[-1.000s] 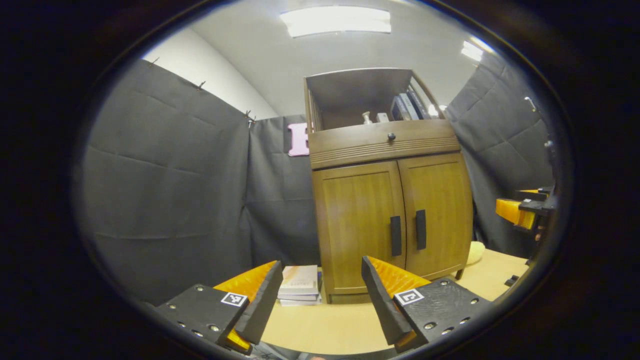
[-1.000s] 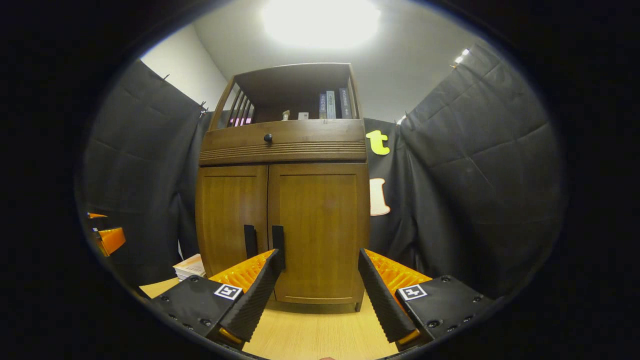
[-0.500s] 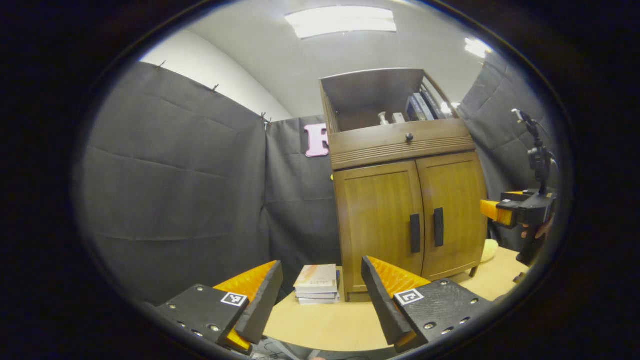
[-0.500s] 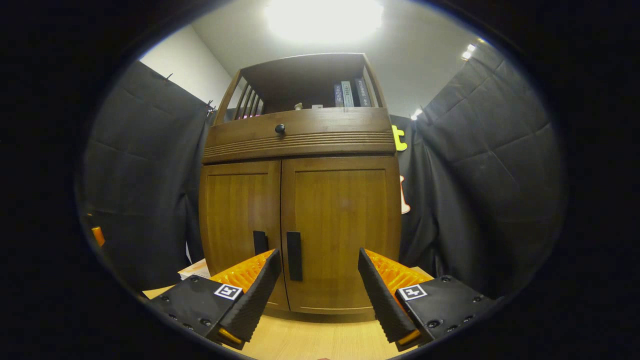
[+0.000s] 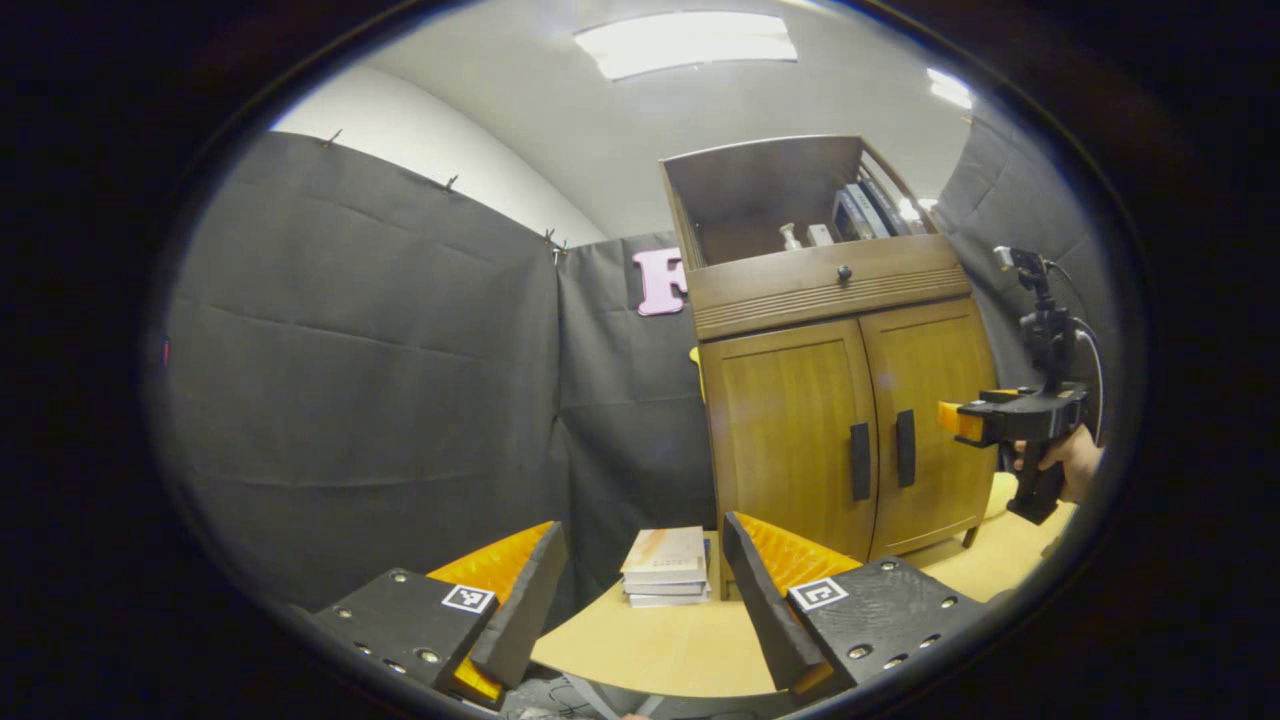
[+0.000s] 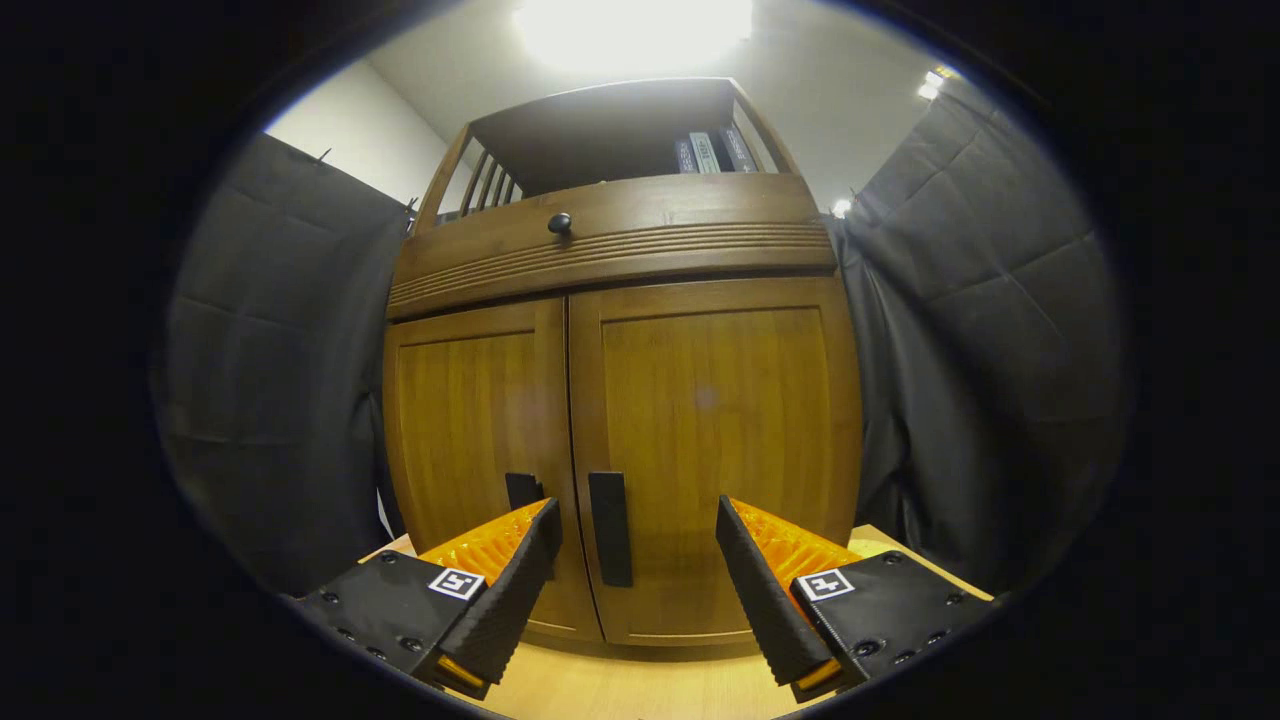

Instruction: Open the right door of the double-door shoe cabinet with the right hand, and open the left door with the left hand.

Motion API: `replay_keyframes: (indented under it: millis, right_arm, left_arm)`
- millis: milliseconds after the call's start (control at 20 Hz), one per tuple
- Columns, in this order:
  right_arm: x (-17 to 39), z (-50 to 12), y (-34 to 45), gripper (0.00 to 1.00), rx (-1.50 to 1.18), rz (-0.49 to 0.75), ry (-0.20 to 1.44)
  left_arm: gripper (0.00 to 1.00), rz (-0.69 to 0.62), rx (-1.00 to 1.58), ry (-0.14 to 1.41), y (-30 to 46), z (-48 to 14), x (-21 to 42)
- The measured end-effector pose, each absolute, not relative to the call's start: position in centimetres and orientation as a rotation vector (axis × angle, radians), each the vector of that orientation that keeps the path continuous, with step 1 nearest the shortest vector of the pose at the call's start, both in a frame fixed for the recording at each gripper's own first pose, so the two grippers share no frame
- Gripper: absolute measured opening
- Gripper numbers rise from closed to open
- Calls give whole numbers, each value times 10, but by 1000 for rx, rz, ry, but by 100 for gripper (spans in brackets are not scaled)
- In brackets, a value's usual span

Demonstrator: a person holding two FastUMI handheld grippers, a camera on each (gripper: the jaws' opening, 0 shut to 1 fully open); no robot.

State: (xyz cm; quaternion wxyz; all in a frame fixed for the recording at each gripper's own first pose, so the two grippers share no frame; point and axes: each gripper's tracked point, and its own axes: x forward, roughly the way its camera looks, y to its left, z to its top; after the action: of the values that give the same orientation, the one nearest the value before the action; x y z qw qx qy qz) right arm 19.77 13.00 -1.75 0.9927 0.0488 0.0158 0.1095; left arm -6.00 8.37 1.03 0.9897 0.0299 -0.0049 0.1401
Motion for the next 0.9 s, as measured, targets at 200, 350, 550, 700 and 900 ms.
replay_keyframes:
  millis: [200,350,550,700,900]
  right_arm:
    - [219,-33,141,96,102,223,62]
    - [237,-46,151,94,97,229,86]
    - [258,-60,165,96,73,241,105]
    - [274,-73,174,96,68,239,135]
    - [290,-78,176,89,69,247,148]
  left_arm:
    - [92,308,67,-2,91,12,-69]
    - [92,330,70,8,97,13,-77]
    - [92,355,77,19,104,17,-86]
    - [92,369,76,28,106,18,-91]
    - [92,383,81,32,110,20,-97]
